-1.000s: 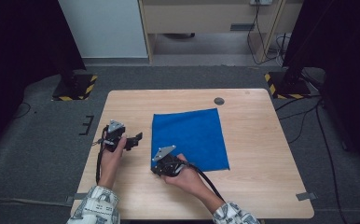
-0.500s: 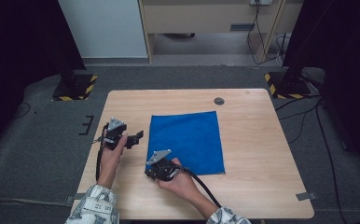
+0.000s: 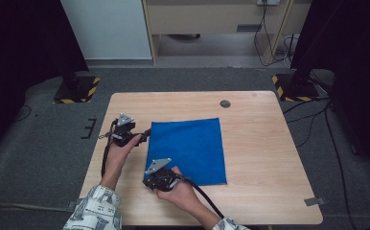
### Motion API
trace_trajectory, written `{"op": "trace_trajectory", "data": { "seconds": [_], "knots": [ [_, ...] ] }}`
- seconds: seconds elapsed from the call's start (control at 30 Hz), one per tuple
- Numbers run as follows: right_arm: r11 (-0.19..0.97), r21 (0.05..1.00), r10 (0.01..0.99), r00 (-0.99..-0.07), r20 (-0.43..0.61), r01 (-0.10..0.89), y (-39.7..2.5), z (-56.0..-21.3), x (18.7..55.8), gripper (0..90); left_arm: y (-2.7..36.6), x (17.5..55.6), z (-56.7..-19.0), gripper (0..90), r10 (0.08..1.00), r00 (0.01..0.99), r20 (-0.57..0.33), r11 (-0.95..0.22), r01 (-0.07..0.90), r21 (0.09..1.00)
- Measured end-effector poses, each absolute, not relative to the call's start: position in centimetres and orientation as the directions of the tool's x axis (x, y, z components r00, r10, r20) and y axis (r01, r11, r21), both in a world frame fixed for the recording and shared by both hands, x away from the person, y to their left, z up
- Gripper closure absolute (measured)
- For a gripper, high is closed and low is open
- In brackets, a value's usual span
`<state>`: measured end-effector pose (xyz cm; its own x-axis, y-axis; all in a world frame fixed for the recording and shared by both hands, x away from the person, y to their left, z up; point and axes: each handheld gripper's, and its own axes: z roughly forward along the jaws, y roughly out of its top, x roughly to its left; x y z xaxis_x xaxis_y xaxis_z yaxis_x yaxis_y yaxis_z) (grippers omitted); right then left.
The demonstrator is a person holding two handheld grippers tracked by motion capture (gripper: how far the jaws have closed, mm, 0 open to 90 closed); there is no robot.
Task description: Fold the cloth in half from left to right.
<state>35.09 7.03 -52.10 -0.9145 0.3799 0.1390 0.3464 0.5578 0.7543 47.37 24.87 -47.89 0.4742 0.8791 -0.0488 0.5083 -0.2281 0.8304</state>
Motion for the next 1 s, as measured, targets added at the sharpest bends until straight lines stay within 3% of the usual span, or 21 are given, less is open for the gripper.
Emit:
{"op": "trace_trajectory", "data": {
  "seconds": [0.27, 0.53, 1.0],
  "knots": [
    [0.528, 0.765, 0.407, -0.901, 0.152, 0.368, 7.0, -51.9, 34.8, 86.6, 22.6, 50.2, -47.8, 26.5, 0.848, 0.528, 0.029, -0.355, 0.528, 0.771],
    [0.519, 0.771, 0.407, -0.900, 0.157, 0.369, 6.7, -51.9, 34.0, 86.9, 22.5, 52.7, -49.1, 37.7, 0.862, 0.508, 0.004, -0.330, 0.553, 0.765],
    [0.519, 0.768, 0.401, -0.900, 0.168, 0.375, 7.7, -52.3, 33.3, 85.5, 24.5, 54.4, -52.3, 44.1, 0.884, 0.466, -0.031, -0.303, 0.623, 0.721]
  ]
}}
